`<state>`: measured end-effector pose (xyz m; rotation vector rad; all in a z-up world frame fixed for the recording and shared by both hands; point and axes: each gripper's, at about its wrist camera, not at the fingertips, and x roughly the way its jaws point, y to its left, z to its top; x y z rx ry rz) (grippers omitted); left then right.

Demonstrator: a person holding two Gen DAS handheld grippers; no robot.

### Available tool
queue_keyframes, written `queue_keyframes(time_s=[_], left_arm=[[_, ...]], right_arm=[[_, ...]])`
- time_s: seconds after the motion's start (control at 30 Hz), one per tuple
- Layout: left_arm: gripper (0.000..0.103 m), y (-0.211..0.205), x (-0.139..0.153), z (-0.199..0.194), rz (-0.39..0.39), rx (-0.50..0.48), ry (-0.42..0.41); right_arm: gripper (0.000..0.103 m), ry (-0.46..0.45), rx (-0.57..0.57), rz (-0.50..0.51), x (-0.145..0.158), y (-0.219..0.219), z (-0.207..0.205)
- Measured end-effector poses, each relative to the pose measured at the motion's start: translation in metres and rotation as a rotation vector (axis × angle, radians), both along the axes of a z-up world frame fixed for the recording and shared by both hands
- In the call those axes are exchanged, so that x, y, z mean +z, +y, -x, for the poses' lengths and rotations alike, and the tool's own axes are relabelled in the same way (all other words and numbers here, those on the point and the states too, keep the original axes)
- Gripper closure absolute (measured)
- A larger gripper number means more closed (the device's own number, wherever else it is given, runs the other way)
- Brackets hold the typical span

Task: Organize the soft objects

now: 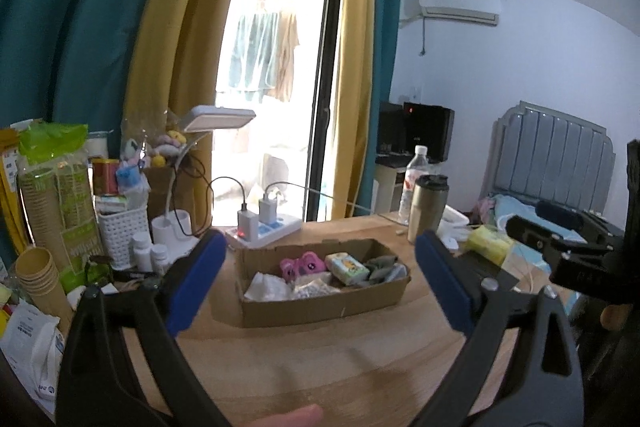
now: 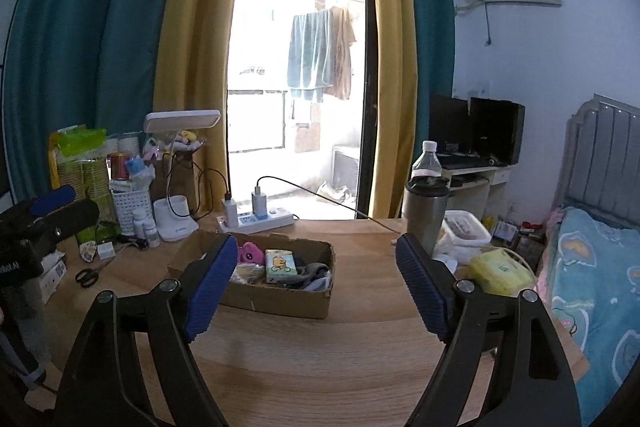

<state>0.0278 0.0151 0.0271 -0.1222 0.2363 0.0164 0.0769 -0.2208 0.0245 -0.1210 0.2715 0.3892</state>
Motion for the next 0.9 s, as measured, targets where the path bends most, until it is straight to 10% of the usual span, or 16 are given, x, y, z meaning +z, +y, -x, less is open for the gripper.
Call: queue_keyframes(time_s=[0.9], left_arm=[[0.001,-0.0043,0.0038,0.0036,0.005,-0.019,-0.009]], right_arm=[[0.019,0.014,-0.014,-0.008,0.0002,-0.0010,0.0018]])
